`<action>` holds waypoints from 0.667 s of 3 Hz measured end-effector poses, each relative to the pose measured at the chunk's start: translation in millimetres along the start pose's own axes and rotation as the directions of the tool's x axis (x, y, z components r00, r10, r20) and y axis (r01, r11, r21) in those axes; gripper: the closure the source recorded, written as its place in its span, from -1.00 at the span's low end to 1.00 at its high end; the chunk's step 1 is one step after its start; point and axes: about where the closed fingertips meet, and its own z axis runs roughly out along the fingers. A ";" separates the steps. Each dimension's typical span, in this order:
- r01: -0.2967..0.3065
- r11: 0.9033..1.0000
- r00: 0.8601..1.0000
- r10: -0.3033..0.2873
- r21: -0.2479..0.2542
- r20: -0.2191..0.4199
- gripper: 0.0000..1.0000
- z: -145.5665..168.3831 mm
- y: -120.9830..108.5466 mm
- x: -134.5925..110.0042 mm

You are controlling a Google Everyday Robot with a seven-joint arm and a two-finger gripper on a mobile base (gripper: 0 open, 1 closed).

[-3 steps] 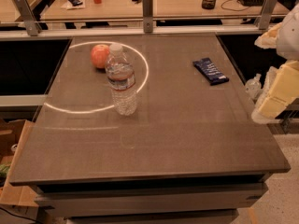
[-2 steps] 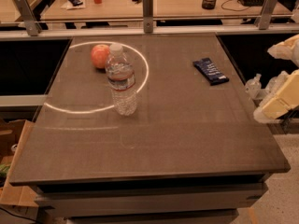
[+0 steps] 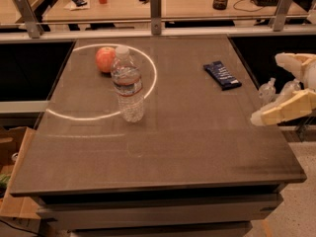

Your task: Knock water bottle over

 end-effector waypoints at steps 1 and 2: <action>-0.030 0.998 0.974 0.043 -0.063 0.222 -1.00 15.4 16.8 -28.7; -0.041 0.994 0.954 0.068 -0.097 0.291 -1.00 15.7 25.3 -54.1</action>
Offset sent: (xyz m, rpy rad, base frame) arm 0.0004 0.0272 0.0097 0.1706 -0.0579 0.0488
